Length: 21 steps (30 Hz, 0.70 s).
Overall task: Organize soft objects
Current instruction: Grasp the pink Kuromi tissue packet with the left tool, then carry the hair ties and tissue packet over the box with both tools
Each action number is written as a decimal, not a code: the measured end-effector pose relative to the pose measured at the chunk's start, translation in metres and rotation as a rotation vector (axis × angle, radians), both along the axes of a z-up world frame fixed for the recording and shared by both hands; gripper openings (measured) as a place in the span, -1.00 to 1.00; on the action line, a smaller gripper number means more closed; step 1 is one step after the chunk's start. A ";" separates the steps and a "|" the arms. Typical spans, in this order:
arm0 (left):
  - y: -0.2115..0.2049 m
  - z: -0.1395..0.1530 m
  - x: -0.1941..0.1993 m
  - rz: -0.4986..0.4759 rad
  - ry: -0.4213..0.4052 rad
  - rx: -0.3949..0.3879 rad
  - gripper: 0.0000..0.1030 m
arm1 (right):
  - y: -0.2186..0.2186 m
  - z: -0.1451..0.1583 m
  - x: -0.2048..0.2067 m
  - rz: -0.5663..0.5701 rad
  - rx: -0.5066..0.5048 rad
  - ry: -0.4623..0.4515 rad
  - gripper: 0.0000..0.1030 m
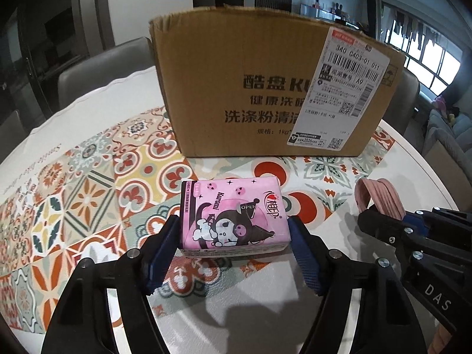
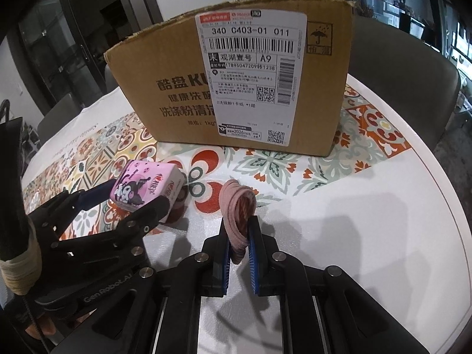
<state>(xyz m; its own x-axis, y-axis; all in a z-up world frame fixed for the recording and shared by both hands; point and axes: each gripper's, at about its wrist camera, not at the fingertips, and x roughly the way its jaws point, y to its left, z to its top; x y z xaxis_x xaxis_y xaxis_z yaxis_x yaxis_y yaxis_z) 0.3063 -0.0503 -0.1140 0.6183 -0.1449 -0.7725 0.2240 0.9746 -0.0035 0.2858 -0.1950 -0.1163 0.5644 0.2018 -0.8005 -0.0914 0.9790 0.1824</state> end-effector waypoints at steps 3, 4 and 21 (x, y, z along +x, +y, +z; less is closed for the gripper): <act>0.001 0.007 -0.006 0.005 -0.007 -0.010 0.41 | 0.000 0.006 -0.004 0.002 0.004 -0.013 -0.76; 0.001 0.010 -0.009 0.007 -0.010 -0.013 0.41 | 0.000 0.008 -0.006 0.003 0.005 -0.018 -0.76; 0.006 0.077 -0.042 0.005 -0.147 -0.022 0.41 | -0.004 0.063 -0.033 -0.005 0.015 -0.144 -0.76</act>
